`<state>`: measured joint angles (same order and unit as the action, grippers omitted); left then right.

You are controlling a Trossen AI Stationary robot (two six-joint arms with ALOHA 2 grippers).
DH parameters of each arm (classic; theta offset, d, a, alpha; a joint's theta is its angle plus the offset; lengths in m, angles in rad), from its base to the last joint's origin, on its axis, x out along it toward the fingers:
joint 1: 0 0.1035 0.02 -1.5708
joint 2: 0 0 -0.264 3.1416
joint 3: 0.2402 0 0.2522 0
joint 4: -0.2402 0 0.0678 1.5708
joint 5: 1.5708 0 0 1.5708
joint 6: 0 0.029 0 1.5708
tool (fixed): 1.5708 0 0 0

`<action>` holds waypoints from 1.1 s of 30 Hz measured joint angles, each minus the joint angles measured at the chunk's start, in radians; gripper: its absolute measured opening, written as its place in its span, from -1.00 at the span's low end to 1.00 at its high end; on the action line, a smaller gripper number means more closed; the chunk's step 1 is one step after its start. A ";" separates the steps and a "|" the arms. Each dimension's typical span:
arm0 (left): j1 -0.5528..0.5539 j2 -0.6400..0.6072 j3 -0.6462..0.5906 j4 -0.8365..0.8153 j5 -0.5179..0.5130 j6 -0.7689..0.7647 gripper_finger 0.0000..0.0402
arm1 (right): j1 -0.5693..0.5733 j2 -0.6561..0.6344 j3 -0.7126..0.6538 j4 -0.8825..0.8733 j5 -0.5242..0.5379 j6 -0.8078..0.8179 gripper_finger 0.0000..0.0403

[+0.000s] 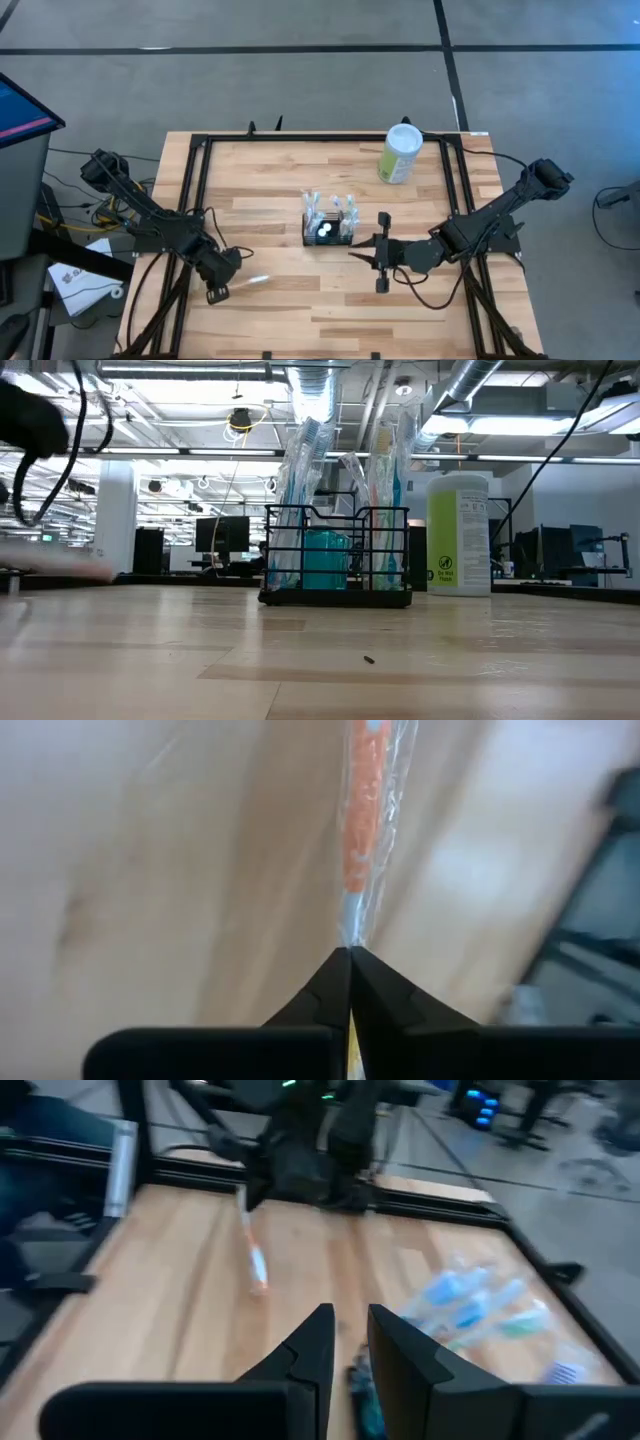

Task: Pick & Place toothbrushing station
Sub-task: Put the orange toothbrush into the right compartment of the organizer

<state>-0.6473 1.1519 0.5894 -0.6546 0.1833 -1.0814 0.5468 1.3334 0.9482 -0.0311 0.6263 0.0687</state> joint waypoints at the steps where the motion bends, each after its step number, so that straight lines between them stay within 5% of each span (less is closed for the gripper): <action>1: 0.004 0.000 0.018 0.005 0.000 -0.001 -1.00 | 0.000 0.002 0.000 0.012 -0.020 -0.014 -0.72; 14: 0.135 0.000 0.140 0.198 -0.018 -0.002 -1.00 | 0.009 0.154 0.073 0.139 -0.054 -0.251 -0.72; 25: 0.194 0.000 0.140 0.456 -0.015 -0.001 -1.00 | 0.009 0.289 0.242 0.041 -0.054 -0.319 -0.72; 33: 0.245 0.000 0.140 0.489 -0.011 -0.022 -1.00 | 0.008 0.406 0.400 -0.081 -0.052 -0.392 -0.72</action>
<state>-0.4023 1.1515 0.7296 -0.1653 0.1719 -1.1038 0.5552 1.7398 1.3486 -0.1121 0.5740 -0.3230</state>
